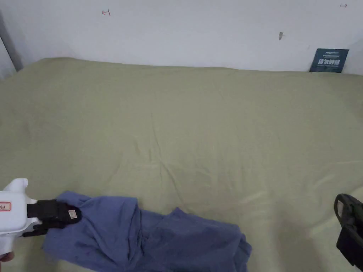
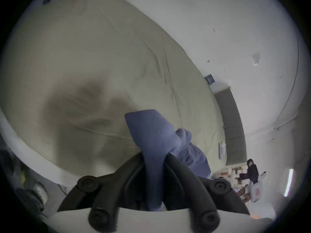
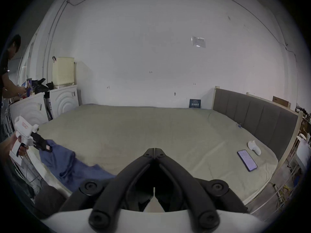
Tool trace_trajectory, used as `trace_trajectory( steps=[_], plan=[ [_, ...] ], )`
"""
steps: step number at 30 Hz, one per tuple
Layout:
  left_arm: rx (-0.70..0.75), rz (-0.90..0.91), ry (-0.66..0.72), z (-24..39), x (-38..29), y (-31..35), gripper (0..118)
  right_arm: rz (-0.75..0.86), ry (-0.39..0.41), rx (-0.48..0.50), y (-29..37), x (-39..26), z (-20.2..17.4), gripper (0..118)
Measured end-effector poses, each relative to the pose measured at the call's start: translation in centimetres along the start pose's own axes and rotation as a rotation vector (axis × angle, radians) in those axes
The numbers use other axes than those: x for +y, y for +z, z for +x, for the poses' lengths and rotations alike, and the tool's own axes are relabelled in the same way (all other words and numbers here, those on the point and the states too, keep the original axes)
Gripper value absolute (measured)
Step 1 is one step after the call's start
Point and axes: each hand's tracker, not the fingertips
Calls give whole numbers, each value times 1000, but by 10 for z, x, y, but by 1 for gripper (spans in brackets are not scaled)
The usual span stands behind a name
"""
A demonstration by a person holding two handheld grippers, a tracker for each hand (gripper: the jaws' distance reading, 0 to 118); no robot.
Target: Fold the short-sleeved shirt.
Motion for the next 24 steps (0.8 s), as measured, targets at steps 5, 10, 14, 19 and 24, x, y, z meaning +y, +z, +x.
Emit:
trace_trajectory(
  steps=[5, 10, 14, 19, 24],
  plan=[
    [167, -37, -127, 41, -5, 9, 6, 16, -3, -7, 5, 3, 4, 0],
    [226, -72, -281, 125, -25, -19, 7, 6, -31, -7, 15, -12, 27, 0],
    [236, -147, -386, 184, -47, -59, 7, 2, -37, -19, 23, -18, 38, 0],
    [245, -217, -471, 231, -77, -131, 7, -5, -60, -43, 29, -19, 40, 0],
    [85, -240, -464, 251, -104, -181, 108, -23, -71, -64, 34, -18, 39, 0]
  ],
)
